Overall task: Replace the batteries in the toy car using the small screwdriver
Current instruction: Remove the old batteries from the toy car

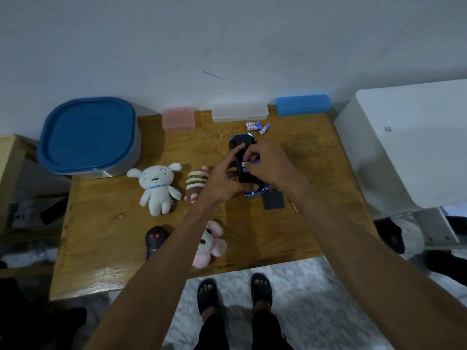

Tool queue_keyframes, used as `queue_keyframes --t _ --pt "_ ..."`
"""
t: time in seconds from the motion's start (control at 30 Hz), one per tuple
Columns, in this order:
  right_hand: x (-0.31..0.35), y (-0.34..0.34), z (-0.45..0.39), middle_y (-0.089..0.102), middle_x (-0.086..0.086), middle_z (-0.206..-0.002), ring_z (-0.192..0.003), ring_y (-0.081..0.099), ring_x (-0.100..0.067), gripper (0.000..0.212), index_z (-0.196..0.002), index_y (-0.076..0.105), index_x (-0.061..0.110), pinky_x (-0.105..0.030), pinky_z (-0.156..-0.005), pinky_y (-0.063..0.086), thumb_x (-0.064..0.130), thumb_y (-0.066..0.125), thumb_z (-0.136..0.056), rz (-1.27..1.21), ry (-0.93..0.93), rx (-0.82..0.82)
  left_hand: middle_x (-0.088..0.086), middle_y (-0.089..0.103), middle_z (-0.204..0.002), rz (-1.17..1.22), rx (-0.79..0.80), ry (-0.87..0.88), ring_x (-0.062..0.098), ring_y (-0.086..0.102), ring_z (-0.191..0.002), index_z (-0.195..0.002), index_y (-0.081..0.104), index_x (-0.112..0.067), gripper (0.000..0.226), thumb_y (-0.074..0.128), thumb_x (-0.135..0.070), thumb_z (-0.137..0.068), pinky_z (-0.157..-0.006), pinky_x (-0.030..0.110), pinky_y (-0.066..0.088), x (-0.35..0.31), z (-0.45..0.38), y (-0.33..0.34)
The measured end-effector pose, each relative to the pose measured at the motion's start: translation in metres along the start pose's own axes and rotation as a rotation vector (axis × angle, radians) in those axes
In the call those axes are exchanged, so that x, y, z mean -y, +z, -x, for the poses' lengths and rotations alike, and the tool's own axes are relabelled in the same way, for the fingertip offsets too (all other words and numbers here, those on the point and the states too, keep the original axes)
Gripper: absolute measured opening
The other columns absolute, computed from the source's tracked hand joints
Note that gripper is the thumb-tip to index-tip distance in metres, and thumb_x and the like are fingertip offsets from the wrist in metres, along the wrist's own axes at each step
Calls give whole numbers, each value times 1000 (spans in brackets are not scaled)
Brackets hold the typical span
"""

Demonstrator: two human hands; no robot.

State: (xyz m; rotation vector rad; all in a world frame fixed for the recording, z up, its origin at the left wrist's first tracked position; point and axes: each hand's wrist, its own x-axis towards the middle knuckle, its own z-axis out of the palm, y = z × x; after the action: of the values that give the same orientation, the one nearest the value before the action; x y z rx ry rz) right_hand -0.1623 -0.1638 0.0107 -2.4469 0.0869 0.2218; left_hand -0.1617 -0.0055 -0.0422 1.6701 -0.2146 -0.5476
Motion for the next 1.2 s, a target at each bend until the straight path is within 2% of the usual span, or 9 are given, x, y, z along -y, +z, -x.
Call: queue_keyframes --t 0.17,0.3,0.6,0.73,0.87,0.93,1.03,1.13,1.2 --pt "7 1 4 67 -4 -99 -88 64 -19 18 -100 74 15 -40 -81 59 16 74 -82 76 -7 -75 -4 55 -142 -70 -2 63 20 60 -124 -152 39 -30 107 94 -7 -63 -97 43 58 -6 -1 2" --pt "14 1 7 70 -5 -99 -86 66 -18 20 -101 74 14 -37 -81 60 20 73 -82 98 37 -115 -2 57 -138 -102 3 93 17 63 -118 -154 37 -27 106 93 -5 -66 -88 31 60 -10 -1 4" --pt "29 2 9 70 -1 -84 -76 65 -15 12 -87 73 17 -29 -67 56 28 73 -83 191 84 -221 -6 51 -149 -180 -40 195 13 57 -129 -157 32 -22 105 89 -10 -70 -98 42 56 -12 2 10" --pt "23 2 13 69 0 -77 -71 65 -15 11 -80 71 18 -31 -64 57 28 72 -82 188 85 -219 -6 52 -148 -177 -25 179 6 56 -128 -157 32 -20 104 87 -8 -70 -100 42 55 -11 4 14" --pt "15 -1 13 67 1 -82 -74 62 -13 6 -84 72 20 -29 -68 55 25 71 -83 102 -5 -213 -12 58 -136 -105 -20 119 16 63 -120 -157 32 -26 107 88 1 -69 -94 44 59 -10 1 11" --pt "9 -6 11 66 -1 -90 -80 61 -14 9 -91 74 18 -28 -71 50 24 72 -84 62 -78 -152 -6 60 -135 -47 -18 89 22 63 -120 -157 33 -28 109 87 5 -69 -92 46 59 -11 0 7" --pt "1 -12 7 61 1 -95 -87 56 -14 12 -100 71 17 -23 -72 40 21 74 -89 44 -165 -50 1 59 -137 -22 -28 81 12 62 -121 -157 33 -24 109 88 6 -67 -92 36 59 -13 0 4" --pt "0 -16 8 57 7 -93 -83 51 -4 8 -102 66 16 -11 -67 33 20 67 -95 26 -222 -30 0 58 -140 -17 -33 101 6 59 -123 -157 33 -23 108 88 4 -68 -93 30 58 -16 0 3" --pt "3 -18 11 59 10 -91 -81 55 5 4 -103 61 18 -8 -65 38 21 61 -99 -74 -215 -72 1 55 -143 -8 -38 105 9 58 -124 -157 33 -25 107 88 3 -69 -92 31 58 -18 1 1"
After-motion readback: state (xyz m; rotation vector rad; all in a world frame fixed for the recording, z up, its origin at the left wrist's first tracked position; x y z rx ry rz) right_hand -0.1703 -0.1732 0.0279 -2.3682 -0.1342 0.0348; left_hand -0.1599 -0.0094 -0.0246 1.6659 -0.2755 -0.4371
